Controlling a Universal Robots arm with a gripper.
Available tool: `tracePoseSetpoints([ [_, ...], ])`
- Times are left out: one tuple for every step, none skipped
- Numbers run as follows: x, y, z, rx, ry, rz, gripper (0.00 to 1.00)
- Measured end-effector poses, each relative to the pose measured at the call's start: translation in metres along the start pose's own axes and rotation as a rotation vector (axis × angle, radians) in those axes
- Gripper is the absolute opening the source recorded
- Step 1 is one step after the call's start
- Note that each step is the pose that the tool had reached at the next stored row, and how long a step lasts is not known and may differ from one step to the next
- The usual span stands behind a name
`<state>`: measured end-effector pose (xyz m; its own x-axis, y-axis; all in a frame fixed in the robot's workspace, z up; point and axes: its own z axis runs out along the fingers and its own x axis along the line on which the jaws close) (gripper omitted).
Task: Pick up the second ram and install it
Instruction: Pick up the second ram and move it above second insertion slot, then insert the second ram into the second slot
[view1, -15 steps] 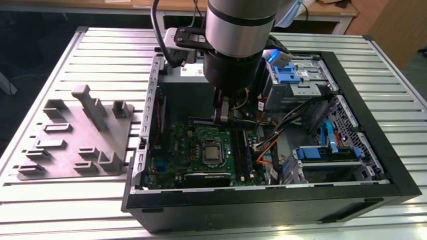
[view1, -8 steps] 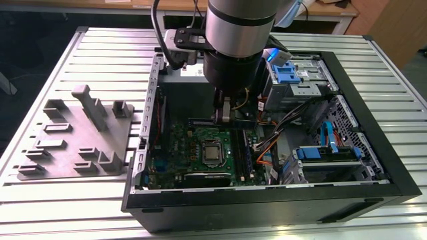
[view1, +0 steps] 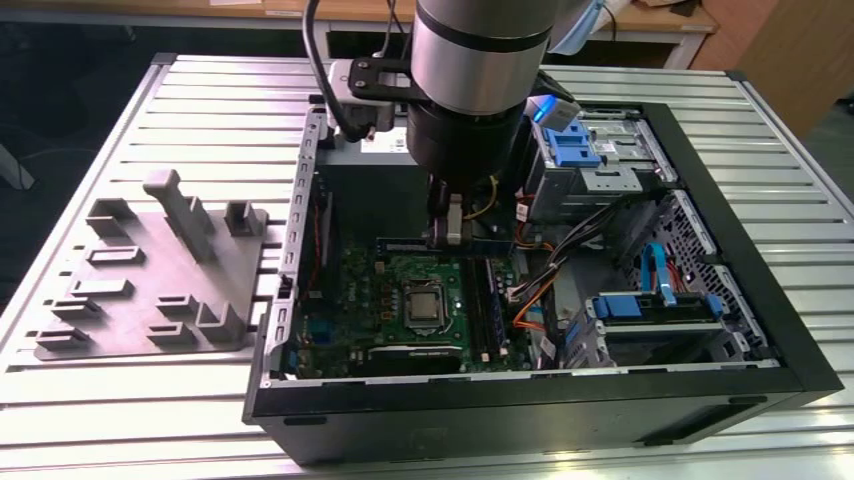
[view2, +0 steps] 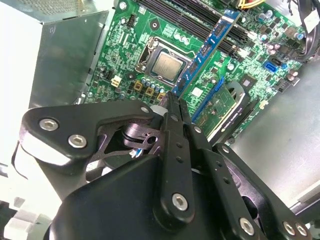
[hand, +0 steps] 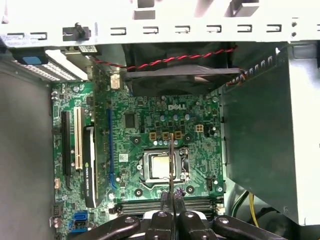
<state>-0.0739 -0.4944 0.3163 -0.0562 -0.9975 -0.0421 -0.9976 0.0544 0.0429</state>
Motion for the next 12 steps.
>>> tracePoseSetpoints([
  [0.0000,0.0000,0.0000,-0.0001,0.0000,0.000,0.12],
  [0.0000,0.0000,0.0000,-0.0002,0.0002,-0.003,0.12],
  [0.0000,0.0000,0.0000,-0.0004,0.0004,-0.007,0.12],
  [0.0000,0.0000,0.0000,-0.0004,0.0004,-0.007,0.12],
  [0.0000,0.0000,0.0000,-0.0004,0.0004,-0.007,0.12],
  [0.0000,0.0000,0.0000,-0.0004,0.0004,-0.007,0.12],
  [0.0000,0.0000,0.0000,-0.0004,0.0004,-0.007,0.12],
  [0.0000,0.0000,0.0000,-0.0004,0.0004,-0.008,0.12],
  [0.0000,0.0000,0.0000,-0.0004,0.0004,-0.008,0.12],
  [0.0000,0.0000,0.0000,-0.0004,0.0004,-0.008,0.12],
  [0.0000,0.0000,0.0000,-0.0004,0.0004,-0.008,0.12],
  [0.0000,0.0000,0.0000,-0.0004,0.0004,-0.008,0.12],
])
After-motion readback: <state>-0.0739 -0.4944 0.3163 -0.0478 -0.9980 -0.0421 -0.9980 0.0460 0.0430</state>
